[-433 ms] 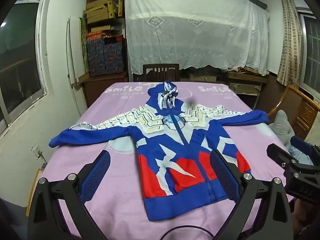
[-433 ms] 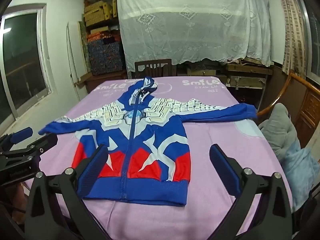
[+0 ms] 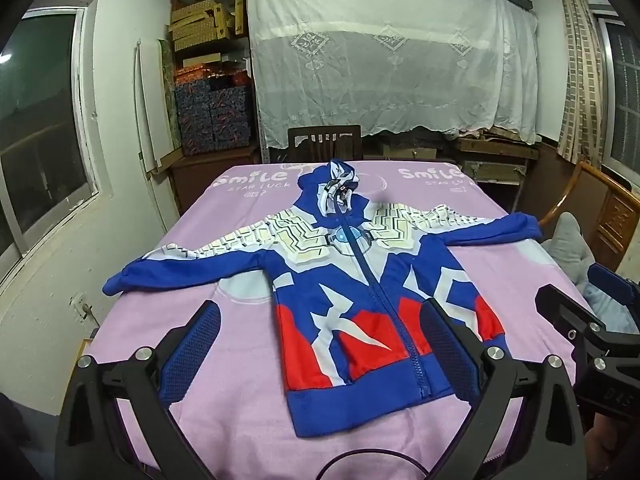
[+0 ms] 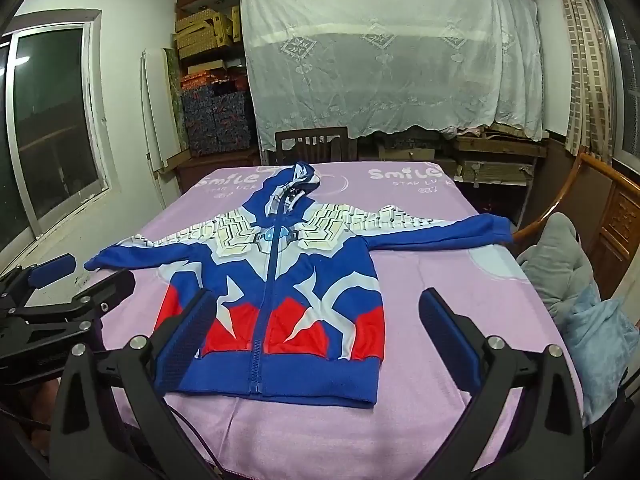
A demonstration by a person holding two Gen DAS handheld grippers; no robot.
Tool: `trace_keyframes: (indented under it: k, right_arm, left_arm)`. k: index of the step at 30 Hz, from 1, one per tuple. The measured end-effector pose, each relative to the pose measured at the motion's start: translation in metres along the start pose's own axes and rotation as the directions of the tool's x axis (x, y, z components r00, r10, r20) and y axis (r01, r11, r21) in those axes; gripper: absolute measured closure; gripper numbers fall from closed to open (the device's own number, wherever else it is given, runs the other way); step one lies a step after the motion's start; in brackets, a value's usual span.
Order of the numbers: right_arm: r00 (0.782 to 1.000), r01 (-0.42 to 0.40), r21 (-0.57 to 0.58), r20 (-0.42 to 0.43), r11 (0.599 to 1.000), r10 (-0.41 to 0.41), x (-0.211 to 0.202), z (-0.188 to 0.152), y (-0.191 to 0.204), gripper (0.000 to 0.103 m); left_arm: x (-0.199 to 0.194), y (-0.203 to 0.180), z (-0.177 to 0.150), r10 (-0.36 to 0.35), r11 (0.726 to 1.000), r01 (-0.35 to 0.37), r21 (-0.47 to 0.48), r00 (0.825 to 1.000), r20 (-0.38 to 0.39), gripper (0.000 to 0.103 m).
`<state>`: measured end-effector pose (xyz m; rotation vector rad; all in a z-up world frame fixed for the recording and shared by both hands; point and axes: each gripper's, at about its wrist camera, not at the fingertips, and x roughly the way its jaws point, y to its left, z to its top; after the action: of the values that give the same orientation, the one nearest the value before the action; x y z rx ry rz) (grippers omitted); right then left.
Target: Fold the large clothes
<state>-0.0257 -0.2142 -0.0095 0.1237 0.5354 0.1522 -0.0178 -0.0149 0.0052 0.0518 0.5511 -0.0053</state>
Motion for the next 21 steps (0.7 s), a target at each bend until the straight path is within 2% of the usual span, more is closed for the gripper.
trace_keyframes:
  k: [21]
  right_arm:
    - [1.0,-0.016,-0.008,-0.007,1.0,0.016,0.0026,-0.0013,0.0109,0.004]
  left_arm:
    - [0.0014,0.0028,-0.002,0.017,1.0,-0.017,-0.001,1.0,0.004,0.003]
